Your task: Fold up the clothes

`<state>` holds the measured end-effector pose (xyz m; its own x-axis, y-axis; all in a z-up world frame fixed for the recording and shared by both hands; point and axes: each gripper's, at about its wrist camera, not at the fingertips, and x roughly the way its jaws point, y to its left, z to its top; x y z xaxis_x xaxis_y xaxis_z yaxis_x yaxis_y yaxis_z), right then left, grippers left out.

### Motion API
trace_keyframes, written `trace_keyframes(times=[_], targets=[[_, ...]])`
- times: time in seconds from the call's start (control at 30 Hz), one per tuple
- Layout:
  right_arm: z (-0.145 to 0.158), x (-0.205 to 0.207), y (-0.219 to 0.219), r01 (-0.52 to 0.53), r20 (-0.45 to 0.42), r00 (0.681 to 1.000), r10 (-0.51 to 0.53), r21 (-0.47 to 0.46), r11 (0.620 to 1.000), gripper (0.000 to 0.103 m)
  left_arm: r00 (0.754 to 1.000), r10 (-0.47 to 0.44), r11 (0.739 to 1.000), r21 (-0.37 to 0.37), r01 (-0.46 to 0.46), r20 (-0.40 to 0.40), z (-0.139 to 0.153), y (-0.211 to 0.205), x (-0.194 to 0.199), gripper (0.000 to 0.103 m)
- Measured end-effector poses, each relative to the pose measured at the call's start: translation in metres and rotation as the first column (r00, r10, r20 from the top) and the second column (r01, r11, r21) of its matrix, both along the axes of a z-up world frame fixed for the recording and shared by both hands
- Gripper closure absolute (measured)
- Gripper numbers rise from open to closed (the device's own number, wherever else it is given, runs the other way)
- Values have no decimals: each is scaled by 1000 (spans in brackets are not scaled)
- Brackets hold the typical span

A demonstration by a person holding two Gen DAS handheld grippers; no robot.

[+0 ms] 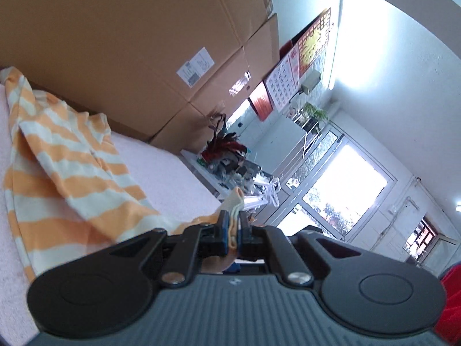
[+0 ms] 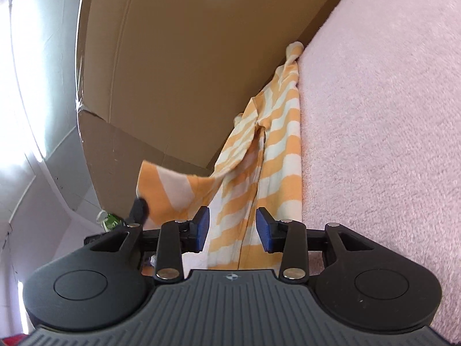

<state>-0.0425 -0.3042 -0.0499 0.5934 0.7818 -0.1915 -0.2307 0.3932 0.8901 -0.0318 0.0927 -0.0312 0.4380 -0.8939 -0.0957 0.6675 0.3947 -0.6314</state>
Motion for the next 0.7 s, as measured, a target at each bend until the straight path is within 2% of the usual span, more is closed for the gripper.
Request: trace_keyframes(times=[0.27,0.37,0.5,0.57,0.6,0.7], targets=[[-8,-6,-7,1,-103,995,11,116,993,62,999,-38,993,117,34,34,-12,-12,-22,102],[-1,-5,1,-25,-121,992,39,120,992,62,997,-53,984,171,42,55,-16,-18,-30,102],[6,-2,9,-47,-164,984,62,90,995,59,991,-73,958,283,38,116,-18,-30,-42,101],[7,-4,7,-48,-186,980,65,94,994,53,988,-84,946,323,38,130,-20,-35,-45,101],[7,-5,6,-47,-198,978,64,93,995,49,987,-89,942,333,39,136,-21,-36,-47,101],[5,-8,4,-47,-234,970,61,65,997,48,983,-104,933,356,43,153,-23,-40,-50,101]])
